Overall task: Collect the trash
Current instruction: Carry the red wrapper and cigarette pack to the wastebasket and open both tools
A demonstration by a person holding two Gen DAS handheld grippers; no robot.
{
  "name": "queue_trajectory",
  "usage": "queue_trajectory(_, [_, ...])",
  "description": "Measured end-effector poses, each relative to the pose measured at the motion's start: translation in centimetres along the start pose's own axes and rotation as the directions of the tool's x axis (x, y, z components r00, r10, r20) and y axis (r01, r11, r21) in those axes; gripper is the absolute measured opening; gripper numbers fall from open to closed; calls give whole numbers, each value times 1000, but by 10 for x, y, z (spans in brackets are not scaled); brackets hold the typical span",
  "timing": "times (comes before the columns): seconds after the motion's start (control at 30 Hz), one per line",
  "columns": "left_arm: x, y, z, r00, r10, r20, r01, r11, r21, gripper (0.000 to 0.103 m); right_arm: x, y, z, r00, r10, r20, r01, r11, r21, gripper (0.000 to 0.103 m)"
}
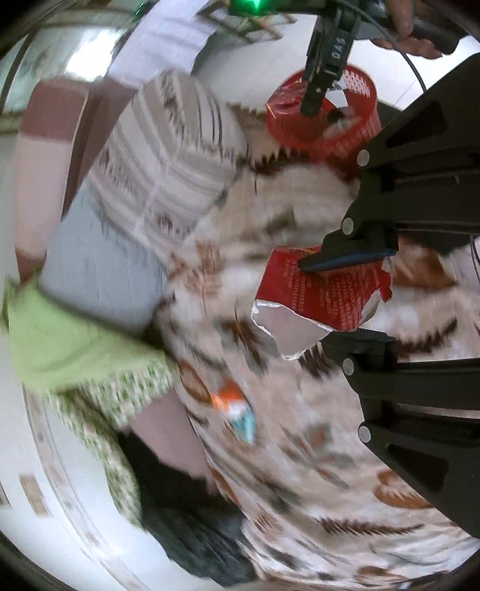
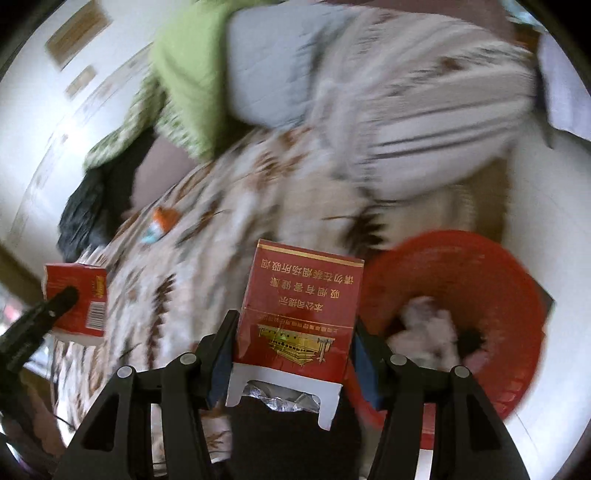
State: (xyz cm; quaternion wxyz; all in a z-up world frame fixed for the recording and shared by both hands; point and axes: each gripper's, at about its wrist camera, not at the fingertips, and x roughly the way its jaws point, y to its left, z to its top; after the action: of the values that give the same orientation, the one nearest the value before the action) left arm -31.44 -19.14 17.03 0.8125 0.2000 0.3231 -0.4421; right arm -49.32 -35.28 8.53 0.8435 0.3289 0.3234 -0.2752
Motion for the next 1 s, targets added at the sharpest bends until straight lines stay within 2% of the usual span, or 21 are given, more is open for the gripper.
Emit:
queue_trajectory(0.13, [16,-52,22,995,-101,-22,102,993,64,27,-18,-50,-4,997,-75,35,72,994,79,60])
queue_trajectory(0.27, [38,-105,40,970,-229,-77,237,965,113,27,-27,-91,-1,993,-108,51,98,982,162,60])
queue_trajectory(0.4, [58,-152,47,955,-272,-121,291,940,179,29,-34,-116,6,989,-131,72,114,973,200,61])
queue_trajectory(0.47, [68,-170,48,945,-299,-133,321,927,196,32,-34,-124,10,988,-138,76,120,970,210,61])
queue_trajectory(0.53, [76,-182,51,936,-322,-139,345,919,193,48,-33,-130,12,987,-136,81,116,970,212,61])
queue_trajectory(0.63, [81,-188,53,932,-336,-133,357,916,185,73,-26,-135,16,989,-122,79,103,972,213,64])
queue_trajectory(0.67, [81,-187,53,931,-342,-128,360,916,176,75,-24,-135,15,990,-116,81,97,972,213,66])
queue_trajectory(0.73, [82,-184,54,929,-347,-133,365,916,164,76,-23,-135,15,989,-116,89,95,973,212,78])
queue_trajectory(0.8, [82,-179,53,932,-336,-140,355,922,155,76,-22,-134,14,987,-127,97,104,971,213,79])
queue_trajectory(1.0, [72,-153,44,960,-249,-131,265,956,128,76,-24,-133,13,986,-135,97,111,970,216,79])
